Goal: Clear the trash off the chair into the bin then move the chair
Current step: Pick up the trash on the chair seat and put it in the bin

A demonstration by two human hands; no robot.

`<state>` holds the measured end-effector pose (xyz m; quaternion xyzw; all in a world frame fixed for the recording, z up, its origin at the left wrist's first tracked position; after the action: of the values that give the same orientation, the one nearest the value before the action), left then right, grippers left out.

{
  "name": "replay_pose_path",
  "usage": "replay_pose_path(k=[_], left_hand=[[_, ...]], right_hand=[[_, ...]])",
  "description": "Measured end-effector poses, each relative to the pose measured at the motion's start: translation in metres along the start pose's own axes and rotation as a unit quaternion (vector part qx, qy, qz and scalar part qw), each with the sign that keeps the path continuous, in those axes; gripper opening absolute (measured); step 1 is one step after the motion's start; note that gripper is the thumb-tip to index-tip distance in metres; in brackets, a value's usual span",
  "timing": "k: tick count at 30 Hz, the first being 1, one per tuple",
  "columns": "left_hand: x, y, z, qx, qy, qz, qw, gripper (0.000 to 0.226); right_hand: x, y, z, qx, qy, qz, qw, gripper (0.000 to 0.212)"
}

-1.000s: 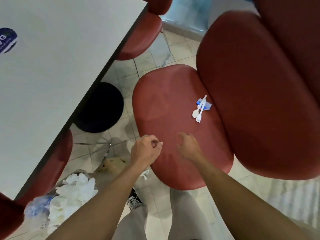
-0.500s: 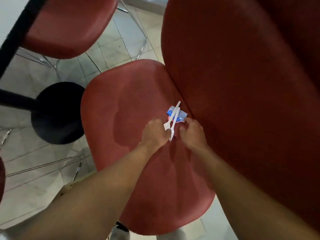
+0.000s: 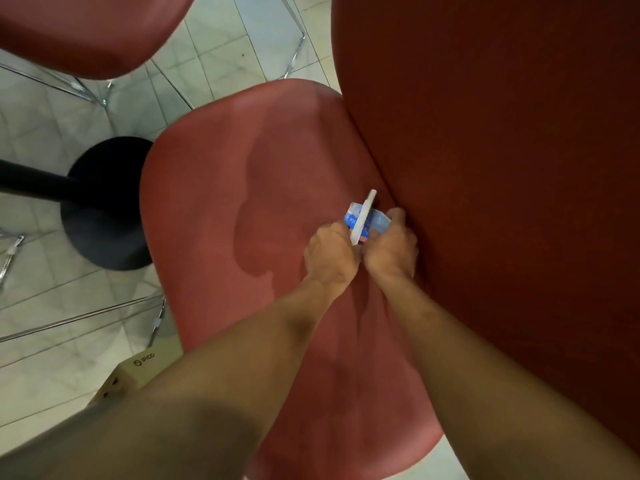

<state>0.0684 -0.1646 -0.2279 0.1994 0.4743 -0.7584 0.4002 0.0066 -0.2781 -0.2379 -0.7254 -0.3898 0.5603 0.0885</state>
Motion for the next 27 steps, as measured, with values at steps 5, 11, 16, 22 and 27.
replay_pose_path(k=[5, 11, 16, 22, 27], left_hand=[[-0.004, -0.014, -0.019, -0.037, -0.016, -0.003, 0.999, 0.032], [-0.047, -0.060, -0.063, -0.064, -0.120, 0.000, 0.991, 0.017], [-0.104, -0.127, -0.101, -0.082, -0.225, 0.021, 0.971, 0.019], [-0.158, -0.227, -0.177, -0.070, -0.322, 0.074, 0.941, 0.019], [-0.182, -0.299, -0.258, -0.057, -0.345, 0.098, 0.932, 0.025]], right_hand=[[-0.004, -0.019, 0.011, 0.029, 0.022, 0.004, 0.999, 0.013], [-0.005, -0.086, 0.003, -0.011, 0.051, 0.001, 0.999, 0.015], [0.000, -0.172, -0.025, -0.057, 0.156, -0.029, 0.986, 0.017], [0.026, -0.292, -0.038, -0.103, 0.191, -0.062, 0.974, 0.019], [0.067, -0.382, -0.030, -0.123, 0.175, -0.060, 0.975, 0.010]])
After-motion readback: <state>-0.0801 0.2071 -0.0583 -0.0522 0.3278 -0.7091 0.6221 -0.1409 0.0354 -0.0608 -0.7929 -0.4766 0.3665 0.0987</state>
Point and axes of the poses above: each hand's wrist, its own y-axis towards the middle knuckle, its own x-axis out of the palm, z = x × y, the point moved 7 cm from there along y, towards the middle knuckle, and after that the axes turned 8 degrees about -y, right-handed, at the moved point
